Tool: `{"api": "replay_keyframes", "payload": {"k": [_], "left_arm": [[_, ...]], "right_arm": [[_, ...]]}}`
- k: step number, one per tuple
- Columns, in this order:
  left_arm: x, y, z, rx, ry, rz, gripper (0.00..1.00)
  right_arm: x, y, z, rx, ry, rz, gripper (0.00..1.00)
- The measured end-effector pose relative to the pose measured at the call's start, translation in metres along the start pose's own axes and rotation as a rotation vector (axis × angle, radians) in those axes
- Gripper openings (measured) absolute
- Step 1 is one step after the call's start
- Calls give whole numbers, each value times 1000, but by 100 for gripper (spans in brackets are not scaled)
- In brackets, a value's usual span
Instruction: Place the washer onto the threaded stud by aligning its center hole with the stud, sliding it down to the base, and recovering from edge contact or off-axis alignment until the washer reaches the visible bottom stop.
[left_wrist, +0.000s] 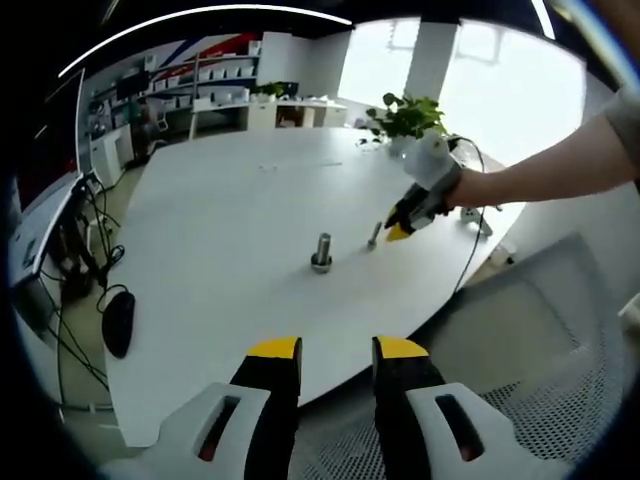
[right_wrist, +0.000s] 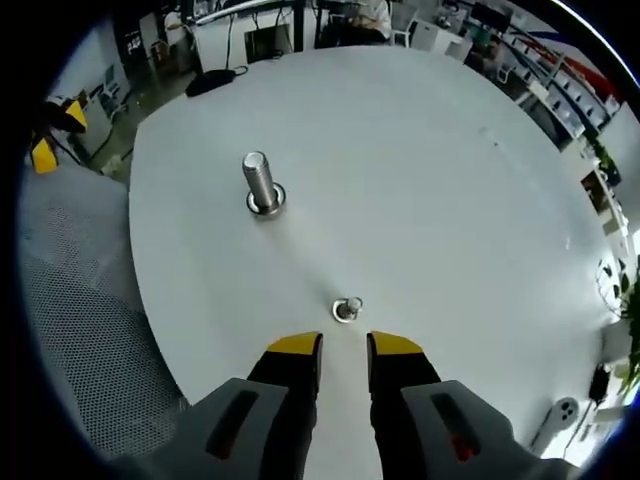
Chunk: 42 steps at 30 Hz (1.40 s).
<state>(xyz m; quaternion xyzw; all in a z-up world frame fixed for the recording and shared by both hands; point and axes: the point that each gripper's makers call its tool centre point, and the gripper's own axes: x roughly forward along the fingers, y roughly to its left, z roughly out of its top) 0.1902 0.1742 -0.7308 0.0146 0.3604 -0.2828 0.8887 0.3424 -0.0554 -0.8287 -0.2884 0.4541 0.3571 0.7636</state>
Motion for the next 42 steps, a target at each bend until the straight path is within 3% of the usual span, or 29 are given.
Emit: {"api": "replay_keyframes", "payload": {"k": [11,24,42], "left_arm": [[-1,-2,2,3,-12,-14,26],[-2,-3,7,10,-42,-19,27],[-2,-7,7,-8,-49,-38,29]], "right_arm": [[-29,4,3,55,-80,-40,20],[-79,3,18,185,-232,-77,21],[-138,26,-6,284,-374,-96,24]]}}
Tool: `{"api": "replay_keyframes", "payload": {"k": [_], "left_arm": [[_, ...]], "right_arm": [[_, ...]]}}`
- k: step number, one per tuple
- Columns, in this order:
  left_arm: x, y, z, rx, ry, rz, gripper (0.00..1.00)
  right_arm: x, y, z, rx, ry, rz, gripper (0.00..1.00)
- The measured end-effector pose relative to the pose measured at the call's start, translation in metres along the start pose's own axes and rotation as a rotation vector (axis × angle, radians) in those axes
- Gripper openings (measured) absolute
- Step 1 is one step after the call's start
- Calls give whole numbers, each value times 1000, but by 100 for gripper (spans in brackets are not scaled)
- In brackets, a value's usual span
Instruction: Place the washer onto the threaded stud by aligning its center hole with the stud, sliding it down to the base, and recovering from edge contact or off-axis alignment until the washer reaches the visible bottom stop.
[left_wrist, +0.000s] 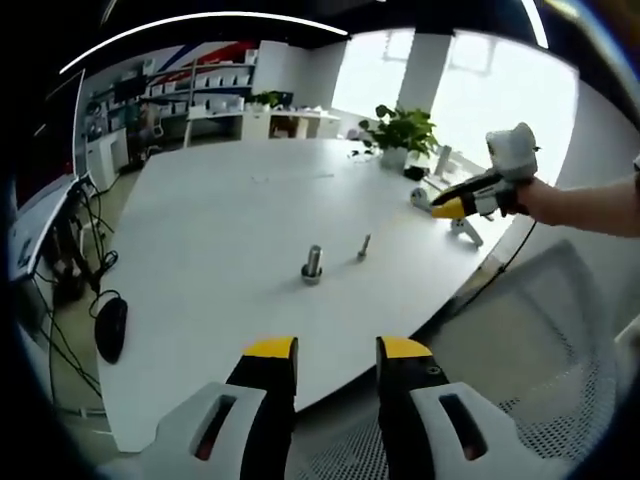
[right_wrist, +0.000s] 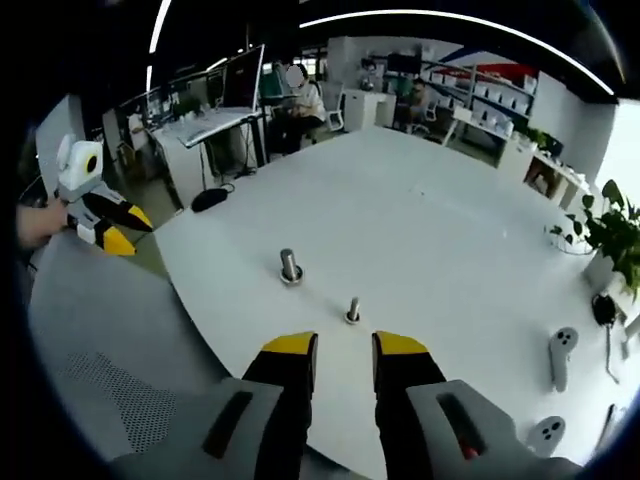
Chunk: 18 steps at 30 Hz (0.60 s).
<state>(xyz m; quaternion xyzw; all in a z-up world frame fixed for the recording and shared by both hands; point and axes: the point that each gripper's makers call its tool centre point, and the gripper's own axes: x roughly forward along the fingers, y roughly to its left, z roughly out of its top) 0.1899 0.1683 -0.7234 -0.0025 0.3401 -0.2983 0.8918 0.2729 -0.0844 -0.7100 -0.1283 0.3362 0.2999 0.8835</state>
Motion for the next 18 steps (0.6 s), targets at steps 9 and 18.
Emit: {"api": "replay_keyframes", "payload": {"k": [9,18], "left_arm": [[-1,-1,2,4,-9,-4,30],[-1,-3,2,10,-6,-12,31]], "right_arm": [[-20,14,-9,25,-15,2,26],[-32,11,-26,81,-12,-13,26]]}}
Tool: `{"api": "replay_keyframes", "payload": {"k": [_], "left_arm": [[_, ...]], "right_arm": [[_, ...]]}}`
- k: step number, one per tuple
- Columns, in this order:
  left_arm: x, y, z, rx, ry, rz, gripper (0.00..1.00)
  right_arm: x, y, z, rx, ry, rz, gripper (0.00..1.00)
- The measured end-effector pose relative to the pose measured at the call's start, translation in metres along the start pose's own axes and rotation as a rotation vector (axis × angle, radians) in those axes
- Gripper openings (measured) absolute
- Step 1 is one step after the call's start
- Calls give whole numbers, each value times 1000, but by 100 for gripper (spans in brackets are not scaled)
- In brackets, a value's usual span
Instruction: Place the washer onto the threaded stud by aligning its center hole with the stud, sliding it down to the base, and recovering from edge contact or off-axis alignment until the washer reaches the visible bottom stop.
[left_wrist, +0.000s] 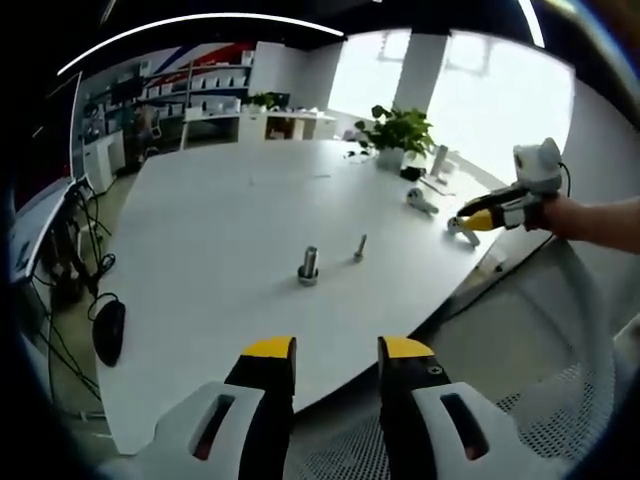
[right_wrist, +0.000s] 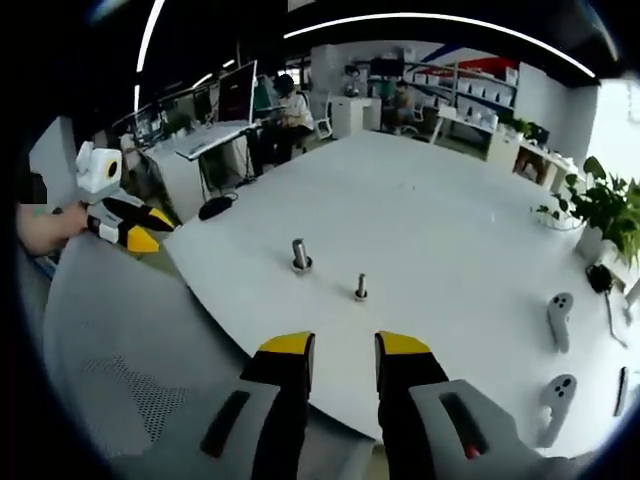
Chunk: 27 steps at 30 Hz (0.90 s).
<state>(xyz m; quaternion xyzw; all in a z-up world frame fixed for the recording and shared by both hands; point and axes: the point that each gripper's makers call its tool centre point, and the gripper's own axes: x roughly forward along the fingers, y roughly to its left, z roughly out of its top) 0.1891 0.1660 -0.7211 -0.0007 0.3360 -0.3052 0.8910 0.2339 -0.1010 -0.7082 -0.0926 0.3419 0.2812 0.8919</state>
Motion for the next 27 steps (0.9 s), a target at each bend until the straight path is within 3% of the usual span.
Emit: {"api": "replay_keyframes", "payload": {"k": [11,15,21,27], "left_arm": [[1,-1,1,2,0,-7,30],[0,-1,2,0,-7,-7,30],[0,-1,1,0,-6,-7,30],[-1,-2,6,8,-28,-8,30]], "right_arm": [[-5,17,-17,4,11,13,27],[-6,21,-25,-36,28,19,27],[-5,12,-24,67,-15,2,27],[0,12,-34,107,21,22,26]]}}
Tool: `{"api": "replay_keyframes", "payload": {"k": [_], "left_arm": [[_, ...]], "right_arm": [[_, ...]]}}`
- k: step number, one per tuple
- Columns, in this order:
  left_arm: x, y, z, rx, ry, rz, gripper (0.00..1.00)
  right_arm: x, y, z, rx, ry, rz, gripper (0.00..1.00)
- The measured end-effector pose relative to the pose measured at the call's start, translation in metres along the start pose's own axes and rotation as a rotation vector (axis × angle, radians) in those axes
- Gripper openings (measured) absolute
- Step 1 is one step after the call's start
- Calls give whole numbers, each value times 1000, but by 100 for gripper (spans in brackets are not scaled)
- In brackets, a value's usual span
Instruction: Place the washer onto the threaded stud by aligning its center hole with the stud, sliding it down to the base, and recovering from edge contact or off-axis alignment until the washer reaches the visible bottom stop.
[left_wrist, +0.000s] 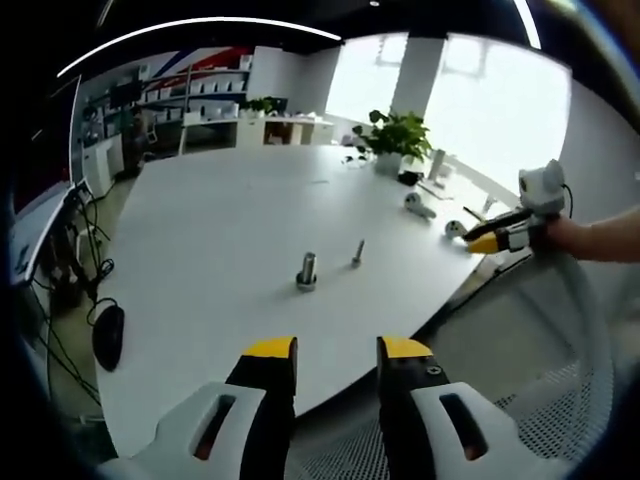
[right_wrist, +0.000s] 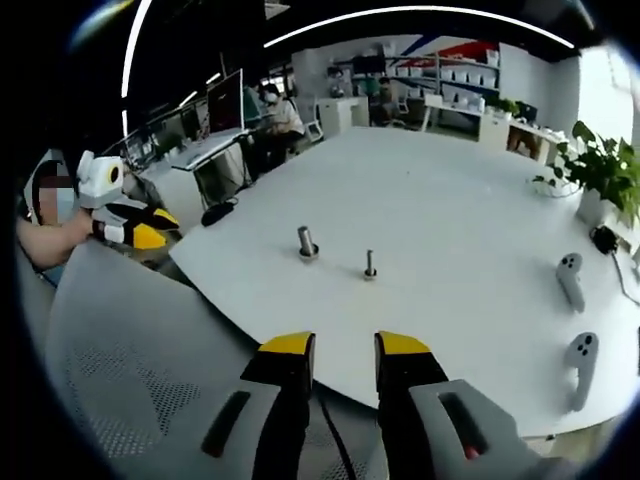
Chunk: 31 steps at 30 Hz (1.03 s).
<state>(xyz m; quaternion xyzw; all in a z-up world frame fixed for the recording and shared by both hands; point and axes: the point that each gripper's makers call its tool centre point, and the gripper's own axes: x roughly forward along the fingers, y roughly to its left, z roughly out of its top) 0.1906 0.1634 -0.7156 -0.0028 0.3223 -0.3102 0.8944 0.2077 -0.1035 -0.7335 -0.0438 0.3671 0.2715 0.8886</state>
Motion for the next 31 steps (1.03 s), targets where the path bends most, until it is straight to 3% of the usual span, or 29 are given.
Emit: {"api": "replay_keyframes", "payload": {"k": [11,31], "left_arm": [[-1,-2,3,-7,-21,-10,30],[-1,-1,4,17,-21,-4,28]], "right_arm": [[2,6,-3,-46,17,21,26],[2,2,-7,-40,38,-3,26]]}}
